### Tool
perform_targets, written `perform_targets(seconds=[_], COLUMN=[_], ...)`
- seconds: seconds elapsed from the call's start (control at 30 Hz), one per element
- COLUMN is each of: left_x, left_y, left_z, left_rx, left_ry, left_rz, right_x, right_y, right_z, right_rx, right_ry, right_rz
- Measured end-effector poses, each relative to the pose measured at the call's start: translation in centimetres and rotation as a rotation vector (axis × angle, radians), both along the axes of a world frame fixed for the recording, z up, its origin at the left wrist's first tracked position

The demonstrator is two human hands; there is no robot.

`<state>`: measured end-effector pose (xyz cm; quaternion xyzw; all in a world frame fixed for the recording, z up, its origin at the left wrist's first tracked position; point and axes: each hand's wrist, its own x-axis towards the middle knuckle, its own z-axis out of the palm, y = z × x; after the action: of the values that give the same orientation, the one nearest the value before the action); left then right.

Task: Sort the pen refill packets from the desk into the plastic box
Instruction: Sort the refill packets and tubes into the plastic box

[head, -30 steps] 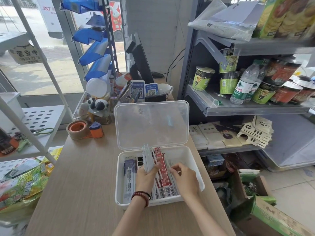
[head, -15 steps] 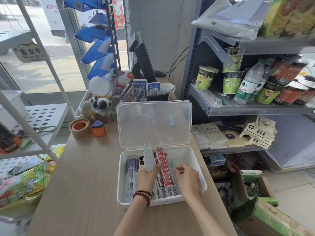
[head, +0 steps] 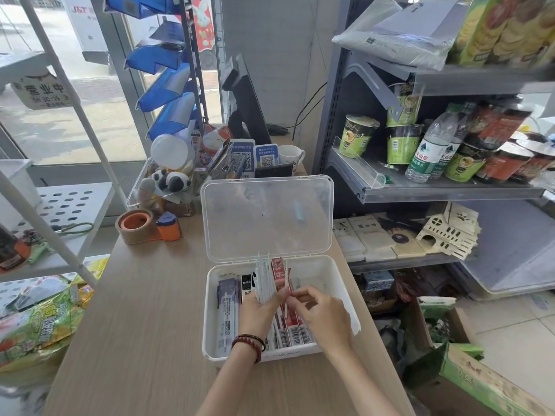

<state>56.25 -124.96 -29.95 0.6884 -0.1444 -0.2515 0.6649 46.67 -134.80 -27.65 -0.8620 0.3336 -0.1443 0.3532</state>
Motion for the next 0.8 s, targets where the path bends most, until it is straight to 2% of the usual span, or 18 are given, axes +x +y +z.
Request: perform_targets(seconds=[0.3, 0.4, 0.67, 0.8], left_x=[-0.1, 0.0, -0.1, 0.0], left_y=[-0.1, -0.2, 0.0, 0.1], left_z=[-0.1, -0.2, 0.7, 0.5], left_rx=[0.053, 0.082, -0.017, 0.005], left_ry=[-0.003, 0.023, 0.052, 0.06], left_rz=[-0.09, -0.035, 0.011, 0.03], right_x=[0.0, 0.3, 0.9, 1.2], right_y=[-0.1, -0.3, -1.2, -1.3], right_z=[-0.6, -1.0, -3.0, -3.3], right_rx=[-0.019, -0.039, -0.051, -0.055], right_ry=[0.014, 0.025, 0.354, 0.38], right_rz=[-0.095, -0.178, -0.212, -0.284])
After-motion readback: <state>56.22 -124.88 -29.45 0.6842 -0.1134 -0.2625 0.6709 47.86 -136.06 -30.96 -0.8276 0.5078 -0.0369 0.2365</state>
